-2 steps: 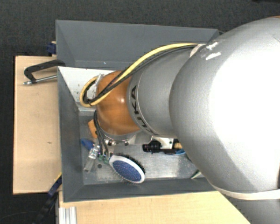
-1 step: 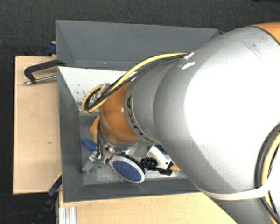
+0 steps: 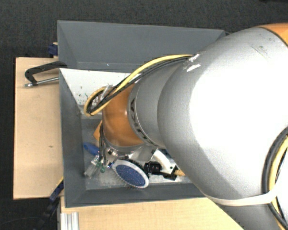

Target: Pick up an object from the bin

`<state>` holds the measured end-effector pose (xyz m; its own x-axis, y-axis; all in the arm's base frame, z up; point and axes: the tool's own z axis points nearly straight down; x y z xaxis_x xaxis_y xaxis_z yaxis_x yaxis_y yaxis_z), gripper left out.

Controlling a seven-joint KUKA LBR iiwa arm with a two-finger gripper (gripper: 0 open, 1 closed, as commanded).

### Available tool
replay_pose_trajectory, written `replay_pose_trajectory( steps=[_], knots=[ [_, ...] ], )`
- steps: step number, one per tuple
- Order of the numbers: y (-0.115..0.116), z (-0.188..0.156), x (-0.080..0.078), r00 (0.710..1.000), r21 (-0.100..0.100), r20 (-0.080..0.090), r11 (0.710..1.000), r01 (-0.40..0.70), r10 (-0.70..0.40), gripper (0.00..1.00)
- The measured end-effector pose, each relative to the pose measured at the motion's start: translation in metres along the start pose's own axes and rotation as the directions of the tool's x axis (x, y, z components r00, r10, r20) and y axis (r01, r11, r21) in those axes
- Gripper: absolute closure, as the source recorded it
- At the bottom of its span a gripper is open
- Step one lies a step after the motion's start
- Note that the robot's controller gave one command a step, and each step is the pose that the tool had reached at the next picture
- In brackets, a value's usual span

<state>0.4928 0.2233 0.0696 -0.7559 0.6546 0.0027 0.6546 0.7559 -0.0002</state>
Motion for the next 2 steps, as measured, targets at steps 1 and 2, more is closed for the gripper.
replay_pose_trajectory(
  steps=[1, 2],
  knots=[
    [0.000, 0.000, -0.002, 1.000, -0.001, 0.004, 1.000, -0.002, 0.002, 1.00],
    [0.002, -0.111, -0.002, 1.000, -0.009, 0.006, 1.000, 0.001, -0.001, 1.00]
  ],
)
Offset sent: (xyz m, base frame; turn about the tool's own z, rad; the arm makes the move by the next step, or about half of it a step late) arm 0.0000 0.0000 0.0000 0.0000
